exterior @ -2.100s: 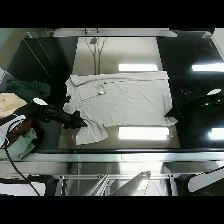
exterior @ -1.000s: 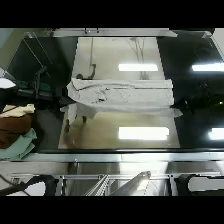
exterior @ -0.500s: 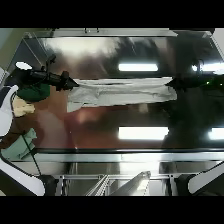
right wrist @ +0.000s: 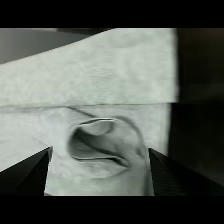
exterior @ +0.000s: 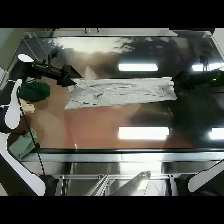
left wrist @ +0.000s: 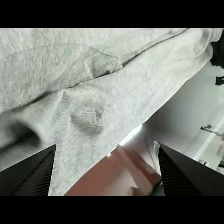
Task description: Fold the shirts.
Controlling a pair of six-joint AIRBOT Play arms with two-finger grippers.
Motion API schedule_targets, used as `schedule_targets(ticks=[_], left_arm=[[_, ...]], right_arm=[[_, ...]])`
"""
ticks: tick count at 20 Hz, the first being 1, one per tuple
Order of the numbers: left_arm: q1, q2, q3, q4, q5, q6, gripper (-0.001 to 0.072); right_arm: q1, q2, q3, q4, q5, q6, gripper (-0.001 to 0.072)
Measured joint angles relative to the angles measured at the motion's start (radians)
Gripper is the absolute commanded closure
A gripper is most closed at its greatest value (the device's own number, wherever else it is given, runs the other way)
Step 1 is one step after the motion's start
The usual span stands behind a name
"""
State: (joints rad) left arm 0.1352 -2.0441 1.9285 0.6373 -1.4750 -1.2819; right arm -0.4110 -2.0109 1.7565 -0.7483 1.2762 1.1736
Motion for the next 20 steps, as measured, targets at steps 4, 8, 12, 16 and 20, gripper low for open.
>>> schedule_targets(ticks=[4, 8, 12, 16, 20], left_arm=[[0.008, -0.004, 0.068, -0.003, -0.036, -0.06, 0.0017], [-0.035, -0.005, 0.071, -0.004, -0.042, -0.08, 0.0017], [-0.081, -0.005, 0.071, -0.023, -0.044, -0.087, 0.0017], [-0.129, -0.005, 0.071, -0.031, -0.058, -0.087, 0.0019], [-0.198, -0.005, 0.071, -0.028, -0.056, -0.088, 0.0499]], right_arm=[[-0.015, -0.046, 0.018, -0.008, 0.028, 0.039, 0.0054], [0.022, -0.094, 0.024, 0.011, 0.039, 0.052, 0.0164], [0.055, -0.14, 0.025, 0.077, 0.066, 0.034, 0.0355], [0.067, -0.166, 0.028, 0.11, 0.069, 0.003, 0.0701], [0.069, -0.171, 0.052, 0.206, 0.087, -0.043, 0.0702]])
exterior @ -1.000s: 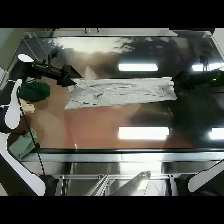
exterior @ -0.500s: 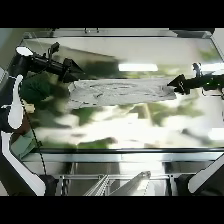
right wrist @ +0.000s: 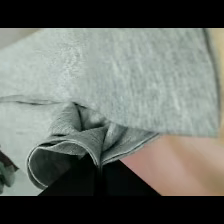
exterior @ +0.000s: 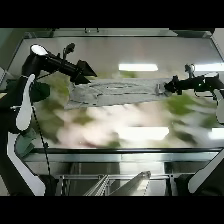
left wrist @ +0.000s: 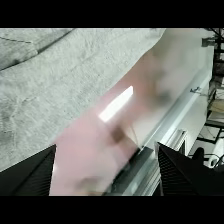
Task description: Fold the shirts.
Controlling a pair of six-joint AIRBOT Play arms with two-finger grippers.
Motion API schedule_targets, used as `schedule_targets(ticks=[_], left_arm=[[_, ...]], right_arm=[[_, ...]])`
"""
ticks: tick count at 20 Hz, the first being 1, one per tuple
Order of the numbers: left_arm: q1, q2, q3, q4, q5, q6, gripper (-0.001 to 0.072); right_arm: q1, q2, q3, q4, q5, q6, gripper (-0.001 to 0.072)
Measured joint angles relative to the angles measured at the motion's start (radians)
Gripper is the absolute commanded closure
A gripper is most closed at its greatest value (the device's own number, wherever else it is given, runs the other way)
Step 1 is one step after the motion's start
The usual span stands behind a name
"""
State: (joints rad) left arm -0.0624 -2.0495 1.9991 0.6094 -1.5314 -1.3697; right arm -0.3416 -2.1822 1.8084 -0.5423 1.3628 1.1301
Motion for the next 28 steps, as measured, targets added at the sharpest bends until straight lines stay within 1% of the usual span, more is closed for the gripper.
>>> schedule_targets(ticks=[1, 2, 3, 6, 9, 13, 15, 17, 20, 22, 23, 25, 28], left_arm=[[-0.023, 0.0, 0.0, 0.012, 0.013, 0.0, 0.0637], [-0.047, 0.0, 0.0, 0.031, 0.036, 0.0, 0.0685], [-0.077, -0.002, 0.0, 0.06, 0.06, 0.0, 0.0707], [-0.174, -0.021, 0.0, 0.136, 0.177, -0.019, 0.0707], [-0.272, -0.072, 0.0, 0.172, 0.277, -0.044, 0.0708], [-0.354, -0.138, -0.001, 0.193, 0.359, -0.077, 0.0703], [-0.367, -0.151, 0.006, 0.195, 0.388, -0.088, 0.0691], [-0.361, -0.144, 0.035, 0.196, 0.38, -0.089, 0.0692], [-0.299, -0.043, 0.081, 0.199, 0.262, -0.066, 0.0695], [-0.21, 0.08, 0.089, 0.203, 0.183, -0.057, 0.0694], [-0.155, 0.153, 0.079, 0.203, 0.165, -0.054, 0.0692], [-0.024, 0.323, 0.025, 0.203, 0.156, -0.045, 0.0691], [0.181, 0.557, -0.082, 0.202, 0.188, -0.024, 0.069]], right_arm=[[0.0, 0.002, 0.012, 0.028, 0.017, -0.008, 0.0702], [0.0, 0.006, 0.026, 0.052, 0.04, -0.016, 0.0702], [0.001, 0.013, 0.037, 0.072, 0.063, -0.018, 0.0702], [0.008, 0.052, 0.058, 0.127, 0.127, -0.024, 0.0702], [0.026, 0.114, 0.066, 0.19, 0.19, -0.028, 0.0702], [0.084, 0.223, 0.069, 0.245, 0.252, -0.027, 0.0702], [0.132, 0.273, 0.069, 0.251, 0.264, -0.027, 0.0701], [0.184, 0.306, 0.07, 0.257, 0.263, -0.023, 0.0702], [0.275, 0.324, 0.069, 0.224, 0.215, 0.004, 0.0702], [0.352, 0.325, 0.069, 0.198, 0.154, 0.017, 0.0702], [0.394, 0.325, 0.069, 0.188, 0.114, 0.023, 0.0702], [0.499, 0.309, 0.07, 0.172, -0.007, 0.029, 0.0702], [0.688, 0.229, 0.094, 0.159, -0.249, 0.037, 0.0703]])
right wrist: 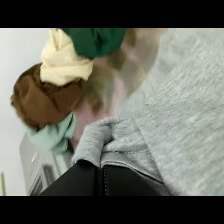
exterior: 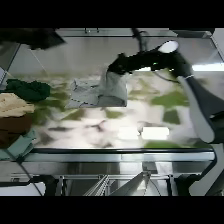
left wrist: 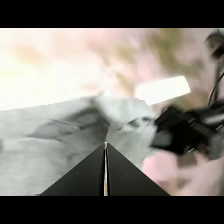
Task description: Fold the shirts.
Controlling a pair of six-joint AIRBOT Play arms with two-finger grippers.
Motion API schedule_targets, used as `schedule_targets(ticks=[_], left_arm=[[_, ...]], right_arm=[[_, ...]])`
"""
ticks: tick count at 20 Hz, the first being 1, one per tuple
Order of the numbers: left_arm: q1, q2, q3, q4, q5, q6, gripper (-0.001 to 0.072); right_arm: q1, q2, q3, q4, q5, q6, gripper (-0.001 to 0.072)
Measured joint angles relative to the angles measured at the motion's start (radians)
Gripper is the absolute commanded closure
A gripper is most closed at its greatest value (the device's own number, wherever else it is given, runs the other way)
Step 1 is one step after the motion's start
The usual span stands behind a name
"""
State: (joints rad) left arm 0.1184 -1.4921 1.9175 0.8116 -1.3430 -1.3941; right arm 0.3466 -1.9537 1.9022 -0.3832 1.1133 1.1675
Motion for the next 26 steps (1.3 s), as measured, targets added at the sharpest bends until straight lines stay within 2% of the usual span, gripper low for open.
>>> schedule_targets(ticks=[1, 2, 3, 4, 5, 6, 7, 9, 11, 12, 15, 16, 17, 18, 21, 26], left_arm=[[0.057, 0.061, -0.037, -0.001, 0.01, 0.008, 0.069], [0.108, 0.115, -0.076, -0.006, 0.02, 0.017, 0.0691], [0.156, 0.169, -0.121, -0.008, 0.035, 0.027, 0.0691], [0.188, 0.208, -0.161, -0.014, 0.045, 0.038, 0.0691], [0.213, 0.241, -0.198, -0.017, 0.054, 0.045, 0.069], [0.234, 0.273, -0.239, -0.023, 0.062, 0.053, 0.069], [0.248, 0.298, -0.277, -0.023, 0.068, 0.062, 0.069], [0.265, 0.337, -0.343, -0.025, 0.072, 0.077, 0.069], [0.274, 0.36, -0.384, -0.029, 0.071, 0.092, 0.069], [0.276, 0.367, -0.398, -0.029, 0.069, 0.098, 0.069], [0.28, 0.378, -0.419, -0.029, 0.064, 0.113, 0.069], [0.281, 0.379, -0.422, -0.028, 0.063, 0.116, 0.069], [0.282, 0.381, -0.425, -0.026, 0.059, 0.12, 0.069], [0.282, 0.382, -0.426, -0.027, 0.054, 0.124, 0.0689], [0.282, 0.383, -0.429, -0.026, 0.034, 0.131, 0.0689], [0.282, 0.383, -0.43, -0.026, 0.015, 0.139, 0.0689]], right_arm=[[0.068, -0.049, 0.027, 0.005, -0.079, 0.0, 0.0701], [0.129, -0.105, 0.064, 0.031, -0.153, -0.005, 0.0504], [0.191, -0.167, 0.109, 0.087, -0.222, -0.039, 0.0154], [0.241, -0.219, 0.144, 0.161, -0.277, -0.087, 0.0147], [0.286, -0.264, 0.169, 0.259, -0.325, -0.154, 0.0218], [0.315, -0.294, 0.182, 0.346, -0.358, -0.213, 0.0435], [0.33, -0.313, 0.19, 0.415, -0.379, -0.261, 0.0482], [0.324, -0.323, 0.194, 0.463, -0.352, -0.294, 0.0483], [0.285, -0.296, 0.185, 0.403, -0.267, -0.24, 0.0518], [0.259, -0.271, 0.177, 0.355, -0.226, -0.209, 0.0598], [0.153, -0.171, 0.148, 0.16, -0.092, -0.097, 0.0557], [0.117, -0.138, 0.137, 0.087, -0.045, -0.057, 0.0488], [0.077, -0.108, 0.126, 0.009, 0.005, -0.016, 0.0214], [0.036, -0.084, 0.113, -0.079, 0.05, 0.032, -0.0006], [-0.059, -0.057, 0.051, -0.274, 0.148, 0.18, 0.0021], [-0.114, -0.135, -0.011, -0.388, 0.168, 0.3, 0.0023]])
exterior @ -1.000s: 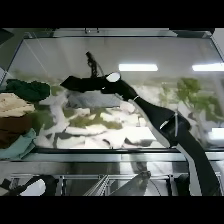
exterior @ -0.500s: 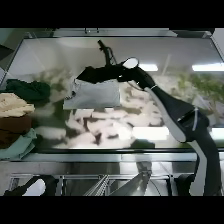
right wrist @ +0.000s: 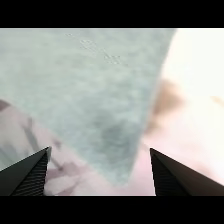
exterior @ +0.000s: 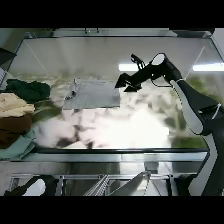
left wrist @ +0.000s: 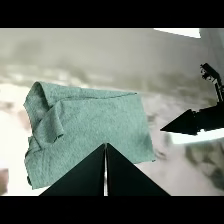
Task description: Fold the shirts.
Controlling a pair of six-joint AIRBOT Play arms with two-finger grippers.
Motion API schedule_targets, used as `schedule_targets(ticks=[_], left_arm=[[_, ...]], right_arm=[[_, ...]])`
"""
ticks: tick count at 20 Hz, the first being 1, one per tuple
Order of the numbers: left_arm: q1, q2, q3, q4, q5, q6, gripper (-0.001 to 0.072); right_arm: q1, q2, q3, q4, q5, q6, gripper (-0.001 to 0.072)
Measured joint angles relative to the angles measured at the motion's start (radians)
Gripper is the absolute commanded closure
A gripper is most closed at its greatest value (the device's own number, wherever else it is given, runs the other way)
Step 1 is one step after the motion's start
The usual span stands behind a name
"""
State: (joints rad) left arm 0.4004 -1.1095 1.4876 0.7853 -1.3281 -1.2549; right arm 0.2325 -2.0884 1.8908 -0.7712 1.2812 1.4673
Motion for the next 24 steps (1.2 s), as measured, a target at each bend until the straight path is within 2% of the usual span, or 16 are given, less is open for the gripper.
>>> schedule_targets(ticks=[3, 7, 8, 9, 11, 15, 18, 20, 24], left_arm=[[0.0, 0.0, 0.0, 0.0, -0.014, 0.011, 0.0688], [0.0, 0.0, 0.0, 0.0, -0.023, 0.024, 0.0689], [0.0, 0.0, 0.0, 0.0, -0.023, 0.026, 0.0689], [0.0, 0.0, 0.0, 0.0, -0.023, 0.027, 0.0689], [0.0, 0.0, 0.0, 0.0, -0.026, 0.034, 0.0688], [0.0, 0.0, 0.0, 0.0, -0.027, 0.034, 0.0688], [0.0, 0.0, 0.0, 0.0, -0.036, 0.034, 0.0689], [0.0, 0.0, 0.0, 0.0, -0.038, 0.035, 0.0688], [0.0, 0.0, 0.0, 0.0, -0.041, 0.036, 0.0688]], right_arm=[[-0.008, -0.051, -0.008, 0.007, -0.03, 0.021, 0.0024], [0.008, -0.117, -0.011, 0.177, -0.076, -0.026, 0.0026], [0.017, -0.136, -0.012, 0.241, -0.087, -0.053, 0.0184], [0.028, -0.156, -0.013, 0.298, -0.103, -0.088, 0.0564], [0.044, -0.186, -0.015, 0.426, -0.114, -0.167, 0.0689], [0.049, -0.166, -0.008, 0.624, -0.101, -0.286, 0.0702], [0.005, -0.045, 0.001, 0.65, -0.083, -0.309, 0.0702], [-0.059, 0.077, 0.023, 0.581, -0.081, -0.277, 0.0702], [-0.277, 0.293, 0.065, 0.199, -0.071, -0.042, 0.0703]])
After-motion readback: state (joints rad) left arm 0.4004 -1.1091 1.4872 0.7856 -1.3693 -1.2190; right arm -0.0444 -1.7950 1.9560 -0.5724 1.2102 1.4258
